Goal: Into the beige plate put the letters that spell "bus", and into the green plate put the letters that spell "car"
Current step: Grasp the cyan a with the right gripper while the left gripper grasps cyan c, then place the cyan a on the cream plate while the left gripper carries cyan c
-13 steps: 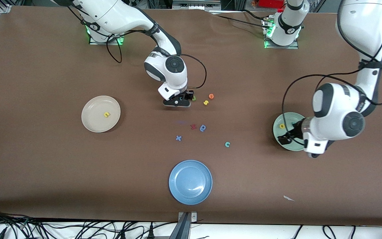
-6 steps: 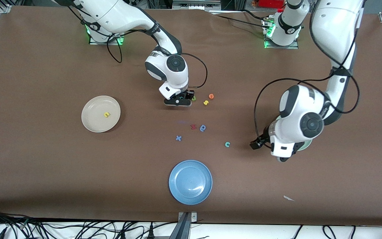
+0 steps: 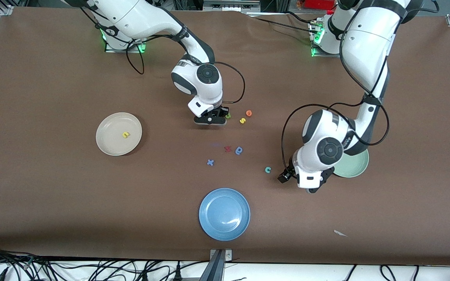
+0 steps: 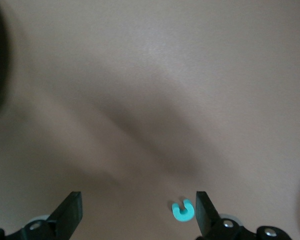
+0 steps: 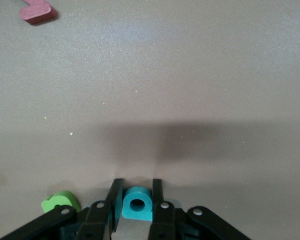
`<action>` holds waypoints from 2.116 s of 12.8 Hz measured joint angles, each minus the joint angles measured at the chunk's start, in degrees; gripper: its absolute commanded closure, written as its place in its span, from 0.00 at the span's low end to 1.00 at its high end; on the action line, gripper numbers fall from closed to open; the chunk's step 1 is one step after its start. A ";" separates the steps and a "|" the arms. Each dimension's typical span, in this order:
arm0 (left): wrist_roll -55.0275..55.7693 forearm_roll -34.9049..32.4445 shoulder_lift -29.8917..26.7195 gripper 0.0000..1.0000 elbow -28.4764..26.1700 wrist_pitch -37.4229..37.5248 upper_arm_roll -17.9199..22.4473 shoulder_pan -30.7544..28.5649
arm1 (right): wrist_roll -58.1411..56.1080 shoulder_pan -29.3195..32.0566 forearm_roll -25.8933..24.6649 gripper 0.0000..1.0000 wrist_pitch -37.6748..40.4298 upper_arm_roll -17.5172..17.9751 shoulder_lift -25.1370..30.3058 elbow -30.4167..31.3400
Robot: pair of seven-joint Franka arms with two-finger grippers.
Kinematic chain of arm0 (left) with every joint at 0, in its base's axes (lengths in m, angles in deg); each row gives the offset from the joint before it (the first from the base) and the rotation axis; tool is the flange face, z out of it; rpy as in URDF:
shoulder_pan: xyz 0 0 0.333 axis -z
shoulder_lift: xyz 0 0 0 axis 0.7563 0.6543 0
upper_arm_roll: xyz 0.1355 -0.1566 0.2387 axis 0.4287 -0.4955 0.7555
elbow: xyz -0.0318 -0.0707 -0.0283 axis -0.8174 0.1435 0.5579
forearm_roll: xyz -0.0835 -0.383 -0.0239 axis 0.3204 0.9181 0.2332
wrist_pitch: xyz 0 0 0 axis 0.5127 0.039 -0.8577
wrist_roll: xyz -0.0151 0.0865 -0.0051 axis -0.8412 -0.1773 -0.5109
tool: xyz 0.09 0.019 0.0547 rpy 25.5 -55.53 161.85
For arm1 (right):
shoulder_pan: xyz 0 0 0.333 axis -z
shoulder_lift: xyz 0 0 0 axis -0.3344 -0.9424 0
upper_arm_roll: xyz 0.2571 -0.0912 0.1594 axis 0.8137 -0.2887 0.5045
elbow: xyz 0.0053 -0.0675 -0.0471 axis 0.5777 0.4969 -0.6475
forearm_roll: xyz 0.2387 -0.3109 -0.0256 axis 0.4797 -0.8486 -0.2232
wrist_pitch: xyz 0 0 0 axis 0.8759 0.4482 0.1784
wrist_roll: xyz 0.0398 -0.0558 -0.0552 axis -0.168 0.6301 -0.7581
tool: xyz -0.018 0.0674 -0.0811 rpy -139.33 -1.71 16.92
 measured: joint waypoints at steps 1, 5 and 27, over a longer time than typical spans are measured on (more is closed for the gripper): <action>3.37 -1.50 0.92 0.00 0.75 -0.02 0.02 0.63 | 0.00 0.00 -0.01 0.76 0.01 0.00 0.00 -0.01; 16.08 -3.54 3.97 0.00 4.55 -0.03 0.21 2.60 | 0.00 0.01 -0.12 0.98 0.01 -0.03 0.00 -0.01; 22.87 -4.52 8.58 0.06 6.67 -5.42 5.34 11.37 | -63.50 43.21 5.93 0.41 11.62 6.37 22.75 17.64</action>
